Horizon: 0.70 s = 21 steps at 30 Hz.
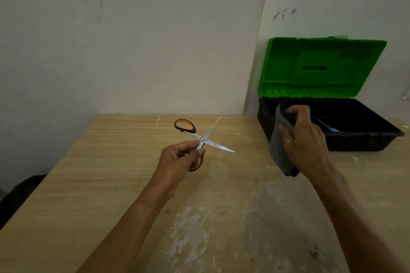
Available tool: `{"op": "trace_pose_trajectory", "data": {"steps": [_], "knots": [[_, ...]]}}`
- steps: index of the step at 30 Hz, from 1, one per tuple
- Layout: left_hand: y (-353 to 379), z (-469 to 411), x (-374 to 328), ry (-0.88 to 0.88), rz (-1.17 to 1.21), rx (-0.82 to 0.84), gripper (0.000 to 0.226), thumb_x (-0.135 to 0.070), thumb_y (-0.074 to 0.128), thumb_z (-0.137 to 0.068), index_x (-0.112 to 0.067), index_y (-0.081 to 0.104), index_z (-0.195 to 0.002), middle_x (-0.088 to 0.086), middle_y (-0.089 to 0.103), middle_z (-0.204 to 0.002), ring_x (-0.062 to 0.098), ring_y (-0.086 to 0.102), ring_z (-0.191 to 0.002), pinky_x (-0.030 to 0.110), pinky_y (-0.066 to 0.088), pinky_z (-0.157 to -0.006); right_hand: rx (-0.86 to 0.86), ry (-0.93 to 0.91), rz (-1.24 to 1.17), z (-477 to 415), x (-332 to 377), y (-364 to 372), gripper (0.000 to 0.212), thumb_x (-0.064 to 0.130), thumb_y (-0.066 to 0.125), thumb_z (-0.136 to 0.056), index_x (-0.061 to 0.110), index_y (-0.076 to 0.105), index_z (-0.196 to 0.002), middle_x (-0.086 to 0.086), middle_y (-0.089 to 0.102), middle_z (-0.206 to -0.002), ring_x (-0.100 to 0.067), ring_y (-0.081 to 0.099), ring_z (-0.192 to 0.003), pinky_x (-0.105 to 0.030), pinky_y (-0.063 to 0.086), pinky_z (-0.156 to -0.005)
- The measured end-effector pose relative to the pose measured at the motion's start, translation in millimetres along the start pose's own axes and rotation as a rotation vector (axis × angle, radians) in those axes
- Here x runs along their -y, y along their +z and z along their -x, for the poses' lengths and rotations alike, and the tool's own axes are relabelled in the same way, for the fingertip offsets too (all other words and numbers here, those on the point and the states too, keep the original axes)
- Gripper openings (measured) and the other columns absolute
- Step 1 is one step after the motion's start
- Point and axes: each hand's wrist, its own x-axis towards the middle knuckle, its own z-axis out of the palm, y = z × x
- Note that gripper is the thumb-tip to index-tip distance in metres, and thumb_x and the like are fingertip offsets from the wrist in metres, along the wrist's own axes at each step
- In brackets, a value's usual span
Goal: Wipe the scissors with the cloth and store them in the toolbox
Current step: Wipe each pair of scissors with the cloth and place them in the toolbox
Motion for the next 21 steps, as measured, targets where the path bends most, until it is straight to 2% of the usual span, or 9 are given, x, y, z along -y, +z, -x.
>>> {"op": "trace_pose_trajectory", "data": {"steps": [2, 3, 5, 7, 12, 15, 18, 21], "knots": [[2.3, 1.3, 1.7, 0.0, -0.04, 0.013, 0.024, -0.01, 0.075, -0.089, -0.011, 0.074, -0.113, 0.02, 0.076, -0.107, 0.017, 0.069, -0.091, 0.02, 0.051, -0.077, 0.007, -0.06, -0.096, 8.7, 15.6, 4.5, 0.04, 0.012, 0.065, -0.09, 0.017, 0.039, -0.119, -0.009, 0.062, -0.109, -0.028, 0.064, -0.09, -0.042, 0.052, -0.073], [4.4, 2.5, 2.8, 0.01, -0.062, 0.016, 0.024, -0.011, 0.075, -0.089, -0.011, 0.075, -0.112, 0.018, 0.077, -0.106, 0.017, 0.07, -0.091, 0.017, 0.052, -0.075, -0.011, -0.12, -0.099, 16.3, 26.3, 10.5, 0.037, 0.012, 0.066, -0.089, 0.017, 0.044, -0.119, -0.008, 0.061, -0.111, -0.025, 0.063, -0.092, -0.042, 0.053, -0.075], [9.6, 5.0, 4.8, 0.035, -0.094, 0.016, 0.017, -0.011, 0.076, -0.089, -0.018, 0.077, -0.104, 0.016, 0.077, -0.103, 0.017, 0.071, -0.091, 0.013, 0.053, -0.07, -0.016, -0.277, -0.057, 35.2, 47.1, 29.5, 0.033, 0.012, 0.072, -0.084, 0.008, 0.06, -0.114, -0.012, 0.057, -0.112, -0.021, 0.059, -0.089, -0.034, 0.055, -0.075], [14.0, 7.6, 5.5, 0.049, -0.129, 0.027, 0.019, -0.008, 0.075, -0.089, -0.026, 0.077, -0.095, 0.016, 0.078, -0.098, 0.018, 0.07, -0.088, 0.014, 0.054, -0.069, 0.051, -0.399, -0.016, 53.3, 62.7, 48.5, 0.032, 0.013, 0.076, -0.081, 0.006, 0.067, -0.111, -0.012, 0.055, -0.111, -0.018, 0.056, -0.085, -0.026, 0.055, -0.07], [16.4, 16.1, 4.4, 0.101, -0.147, 0.119, 0.028, -0.003, 0.068, -0.092, -0.028, 0.081, -0.088, 0.015, 0.077, -0.088, 0.012, 0.069, -0.073, 0.02, 0.057, -0.069, 0.105, -0.546, 0.255, 74.6, 61.7, 80.9, 0.051, 0.014, 0.069, -0.085, 0.011, 0.055, -0.134, -0.011, 0.053, -0.119, -0.024, 0.052, -0.098, -0.033, 0.052, -0.076], [14.5, 14.6, 3.1, 0.028, -0.104, 0.077, 0.019, 0.0, 0.071, -0.09, -0.016, 0.079, -0.096, 0.019, 0.077, -0.093, 0.015, 0.07, -0.08, 0.015, 0.056, -0.068, 0.083, -0.502, 0.349, 70.8, 51.5, 88.1, 0.06, 0.012, 0.075, -0.076, 0.012, 0.055, -0.133, -0.013, 0.054, -0.119, -0.027, 0.052, -0.097, -0.038, 0.051, -0.074], [13.9, 12.0, -1.5, -0.028, -0.066, 0.08, 0.017, -0.003, 0.076, -0.087, -0.016, 0.076, -0.098, 0.023, 0.075, -0.1, 0.009, 0.069, -0.075, 0.012, 0.054, -0.068, 0.094, -0.368, 0.369, 56.4, 32.2, 86.2, 0.047, 0.022, 0.064, -0.087, 0.013, 0.056, -0.132, -0.012, 0.053, -0.121, -0.027, 0.051, -0.1, -0.038, 0.049, -0.081], [13.1, 8.9, -6.4, -0.04, -0.011, 0.091, 0.018, -0.006, 0.078, -0.085, -0.019, 0.076, -0.097, 0.018, 0.077, -0.103, 0.008, 0.072, -0.08, 0.011, 0.053, -0.069, 0.081, -0.142, 0.061, 35.7, 11.8, 72.1, 0.041, 0.015, 0.067, -0.088, 0.015, 0.059, -0.128, -0.005, 0.059, -0.115, -0.019, 0.056, -0.1, -0.027, 0.047, -0.081]]}}
